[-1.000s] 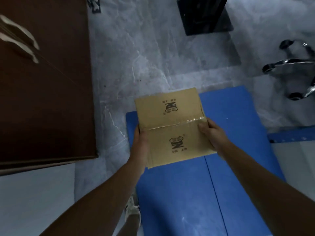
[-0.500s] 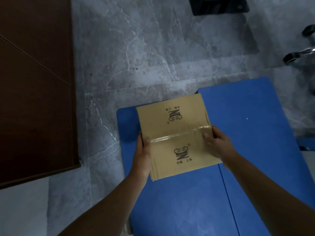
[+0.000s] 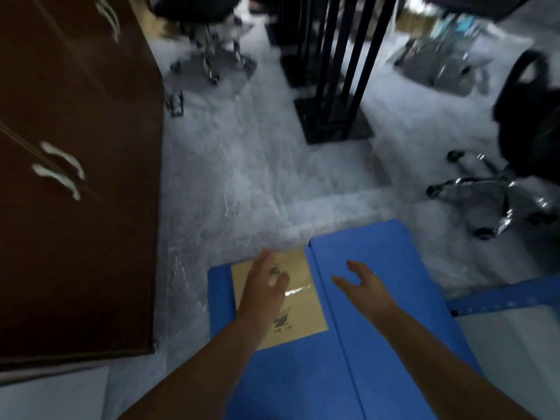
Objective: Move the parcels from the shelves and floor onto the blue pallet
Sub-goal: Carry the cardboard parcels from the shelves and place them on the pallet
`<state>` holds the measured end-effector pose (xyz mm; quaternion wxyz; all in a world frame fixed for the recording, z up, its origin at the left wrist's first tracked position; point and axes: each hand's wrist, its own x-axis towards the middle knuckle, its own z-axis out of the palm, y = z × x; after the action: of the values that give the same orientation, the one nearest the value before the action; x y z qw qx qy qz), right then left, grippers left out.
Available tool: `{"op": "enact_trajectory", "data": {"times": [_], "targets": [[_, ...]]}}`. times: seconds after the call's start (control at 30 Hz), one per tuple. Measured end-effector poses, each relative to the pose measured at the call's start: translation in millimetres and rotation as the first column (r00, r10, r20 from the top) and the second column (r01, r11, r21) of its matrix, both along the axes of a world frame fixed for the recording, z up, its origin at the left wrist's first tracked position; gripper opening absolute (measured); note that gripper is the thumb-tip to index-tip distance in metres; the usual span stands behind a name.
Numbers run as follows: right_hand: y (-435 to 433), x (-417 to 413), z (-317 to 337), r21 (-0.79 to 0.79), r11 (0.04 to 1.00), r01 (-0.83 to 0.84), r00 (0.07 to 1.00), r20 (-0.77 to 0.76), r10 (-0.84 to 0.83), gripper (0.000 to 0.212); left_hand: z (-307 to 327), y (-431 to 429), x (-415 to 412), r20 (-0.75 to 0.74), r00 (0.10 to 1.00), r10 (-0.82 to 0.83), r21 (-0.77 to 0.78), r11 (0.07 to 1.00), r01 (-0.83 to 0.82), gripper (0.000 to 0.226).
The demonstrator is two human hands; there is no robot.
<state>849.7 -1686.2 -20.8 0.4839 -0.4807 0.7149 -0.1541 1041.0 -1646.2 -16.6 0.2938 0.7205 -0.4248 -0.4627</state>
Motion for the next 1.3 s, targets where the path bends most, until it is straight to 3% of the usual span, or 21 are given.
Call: {"op": "enact_trajectory", "data": {"times": [0.17, 0.37, 0.47, 0.53, 0.57, 0.73, 0.83, 1.0, 1.1, 1.2, 1.3], "targets": [[14.4, -60.7, 225.2, -0.246, 0.958, -0.144, 0.989, -0.076, 0.129, 0.06, 214.3, 1.1, -59.6, 0.088, 0.947, -0.309, -0.234, 0.917, 0.321, 0.051], [60.4, -155.1, 474.5, -0.385, 0.91, -0.156, 0.985, -0.125, 0.116, 0.056, 451.5, 25.6, -112.4, 0.291, 0.899, -0.327, -0.383, 0.821, 0.422, 0.05], [95.8, -192.7, 576.9, -0.499, 0.84, -0.215, 0.968, -0.221, 0.116, 0.048, 547.1, 31.6, -144.3, 0.397, 0.844, -0.361, -0.455, 0.721, 0.523, 0.051], [125.1, -215.3, 631.3, -0.59, 0.785, -0.186, 0.965, -0.262, 0.032, 0.037, 599.1, 38.3, -170.1, 0.454, 0.794, -0.404, -0.472, 0.647, 0.599, 0.052], [140.8, -226.3, 652.6, -0.615, 0.773, -0.156, 0.963, -0.27, -0.021, 0.042, 619.6, 43.2, -183.6, 0.481, 0.761, -0.435, -0.478, 0.597, 0.644, 0.052], [235.4, -267.0, 709.1, -0.636, 0.771, -0.024, 0.919, -0.318, -0.233, 0.065, 675.5, 78.0, -245.1, 0.627, 0.577, -0.523, -0.474, 0.332, 0.816, 0.059], [310.9, -283.6, 714.6, -0.652, 0.752, 0.095, 0.847, -0.344, -0.406, 0.066, 687.1, 118.7, -288.2, 0.672, 0.443, -0.594, -0.422, 0.185, 0.888, 0.063], [465.3, -300.9, 709.5, -0.612, 0.733, 0.298, 0.669, -0.414, -0.617, 0.067, 683.6, 225.1, -366.0, 0.7, 0.189, -0.689, -0.385, -0.141, 0.912, 0.062], [571.6, -307.0, 711.0, -0.613, 0.66, 0.434, 0.511, -0.436, -0.741, 0.069, 678.3, 309.1, -407.9, 0.702, 0.055, -0.71, -0.387, -0.315, 0.867, 0.061], [674.5, -306.1, 707.4, -0.644, 0.529, 0.553, 0.347, -0.399, -0.849, 0.075, 671.1, 401.6, -441.4, 0.716, -0.072, -0.695, -0.391, -0.484, 0.782, 0.058], [770.7, -302.4, 697.1, -0.641, 0.415, 0.646, 0.211, -0.372, -0.904, 0.077, 659.9, 496.0, -468.1, 0.716, -0.198, -0.67, -0.365, -0.601, 0.711, 0.059]]}}
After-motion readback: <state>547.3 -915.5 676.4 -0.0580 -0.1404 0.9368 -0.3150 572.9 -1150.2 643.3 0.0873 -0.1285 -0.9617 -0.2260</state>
